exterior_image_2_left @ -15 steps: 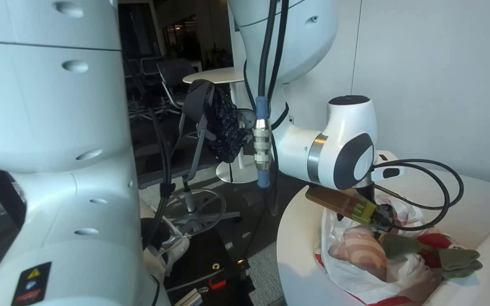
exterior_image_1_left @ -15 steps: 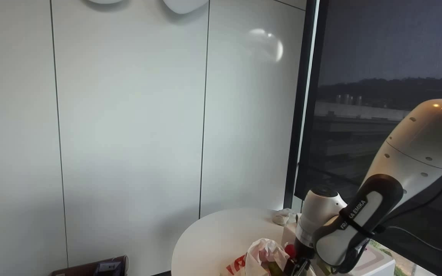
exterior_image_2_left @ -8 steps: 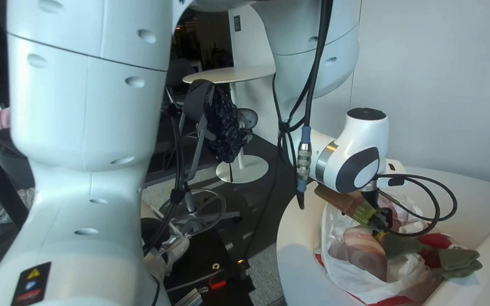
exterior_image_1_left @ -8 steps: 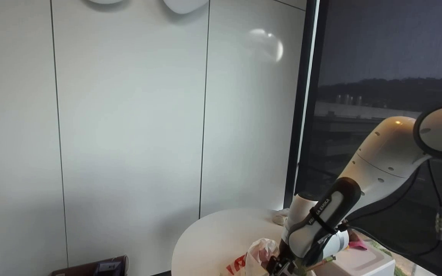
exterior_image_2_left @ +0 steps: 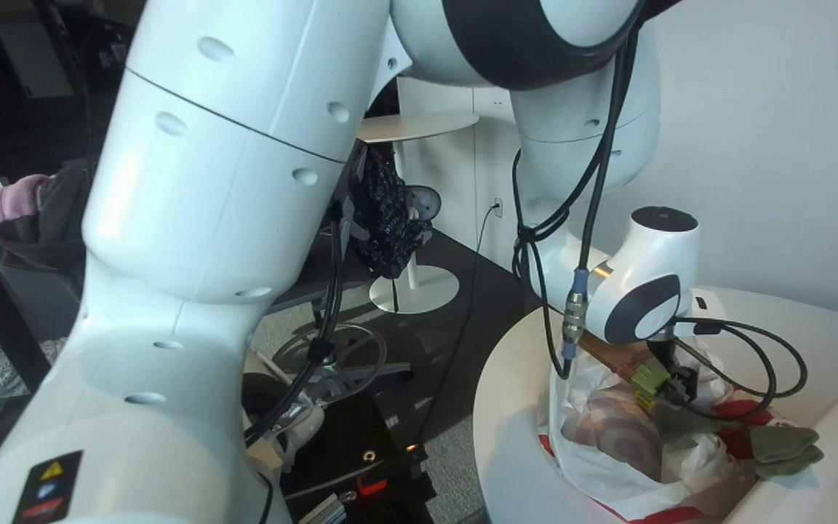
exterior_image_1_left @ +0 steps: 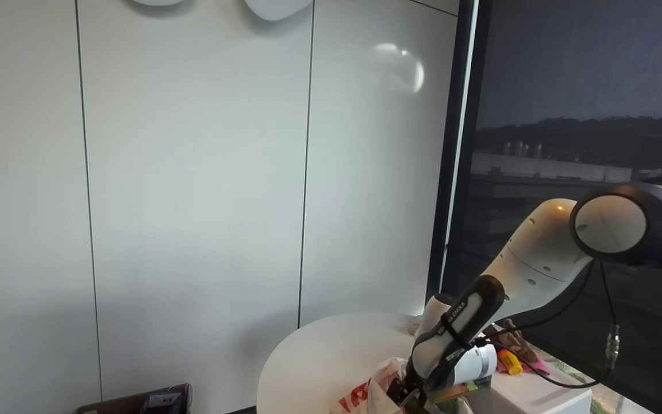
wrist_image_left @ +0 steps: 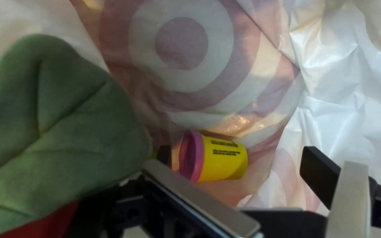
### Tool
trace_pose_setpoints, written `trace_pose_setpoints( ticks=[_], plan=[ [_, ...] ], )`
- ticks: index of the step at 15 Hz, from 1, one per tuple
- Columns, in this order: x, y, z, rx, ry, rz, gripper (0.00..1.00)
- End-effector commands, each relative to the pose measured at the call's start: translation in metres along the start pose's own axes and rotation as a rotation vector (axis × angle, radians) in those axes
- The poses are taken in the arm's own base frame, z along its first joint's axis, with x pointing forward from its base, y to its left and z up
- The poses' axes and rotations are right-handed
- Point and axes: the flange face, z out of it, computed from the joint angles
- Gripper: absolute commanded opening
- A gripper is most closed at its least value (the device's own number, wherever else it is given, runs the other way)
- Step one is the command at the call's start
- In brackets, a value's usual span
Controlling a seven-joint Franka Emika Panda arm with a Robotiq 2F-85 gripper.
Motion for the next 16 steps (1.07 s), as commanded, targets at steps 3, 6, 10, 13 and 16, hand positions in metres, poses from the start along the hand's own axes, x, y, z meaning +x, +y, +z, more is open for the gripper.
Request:
trace_pose_setpoints(
  ticks=[3, 6, 10, 13, 16],
  plan=[
    [0.008, 0.009, 0.044, 0.031, 0.015, 0.023, 1.00],
    [0.009, 0.007, 0.058, 0.035, 0.044, 0.020, 1.00],
    [0.013, 0.002, 0.068, 0.029, 0.114, -0.002, 1.00],
    [0.014, 0.000, 0.074, 0.026, 0.138, -0.027, 1.00],
    [0.014, -0.004, 0.073, 0.028, 0.152, -0.059, 0.66]
  ],
)
